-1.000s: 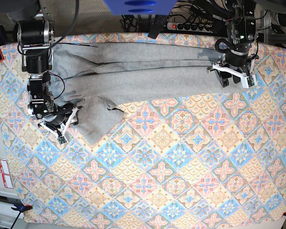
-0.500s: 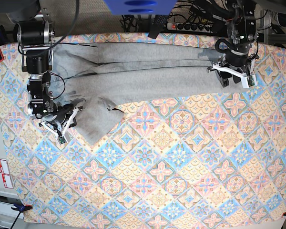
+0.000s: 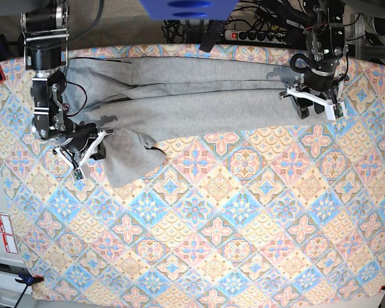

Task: Fold the T-shirt properly
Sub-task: 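Move the right gripper to the loose hem corner and grasp it, then pull the hem corner with the right gripper toward the folded strip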

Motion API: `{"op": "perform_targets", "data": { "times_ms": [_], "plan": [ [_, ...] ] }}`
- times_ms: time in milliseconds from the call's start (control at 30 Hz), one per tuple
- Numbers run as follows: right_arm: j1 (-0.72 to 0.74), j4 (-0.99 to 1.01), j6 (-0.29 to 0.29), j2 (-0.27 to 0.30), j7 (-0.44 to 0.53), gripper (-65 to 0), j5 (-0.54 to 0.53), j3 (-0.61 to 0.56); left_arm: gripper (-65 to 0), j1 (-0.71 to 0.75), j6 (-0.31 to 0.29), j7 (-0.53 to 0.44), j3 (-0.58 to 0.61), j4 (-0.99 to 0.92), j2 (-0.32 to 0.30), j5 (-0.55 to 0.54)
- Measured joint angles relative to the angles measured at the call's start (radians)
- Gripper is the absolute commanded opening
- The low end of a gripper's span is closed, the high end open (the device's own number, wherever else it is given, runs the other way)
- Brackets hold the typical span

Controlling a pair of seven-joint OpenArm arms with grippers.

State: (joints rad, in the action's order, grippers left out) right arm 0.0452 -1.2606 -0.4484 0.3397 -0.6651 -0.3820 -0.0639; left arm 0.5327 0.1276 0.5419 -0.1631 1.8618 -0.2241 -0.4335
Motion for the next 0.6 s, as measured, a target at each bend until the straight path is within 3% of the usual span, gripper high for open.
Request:
{"op": "perform_targets", "data": {
  "times_ms": [133, 300, 467, 600],
  "plan": [
    [-0.100, -0.118, 0.005, -0.002, -0.013, -64.7, -0.048, 0.074, -40.5, 0.000, 0.000, 0.001, 0.002, 0.000, 0.002, 0.000],
    [-0.192, -0.264, 0.005, -0.004, -0.129, -64.7, -0.089, 0.169, -40.5, 0.000, 0.000, 0.000, 0.003, -0.001, 0.003, 0.003],
    [-0.306, -0.392, 0.001, -0.003, -0.130, -64.7, -0.181, 0.259, -40.5, -0.006, 0.002, -0.006, 0.002, -0.053, 0.000, 0.005],
    [-0.402, -0.449, 0.006, -0.003, -0.144, -64.7, -0.194, 0.281, -40.5, -0.030, 0.000, -0.002, 0.002, -0.099, 0.002, 0.003]
  ]
}}
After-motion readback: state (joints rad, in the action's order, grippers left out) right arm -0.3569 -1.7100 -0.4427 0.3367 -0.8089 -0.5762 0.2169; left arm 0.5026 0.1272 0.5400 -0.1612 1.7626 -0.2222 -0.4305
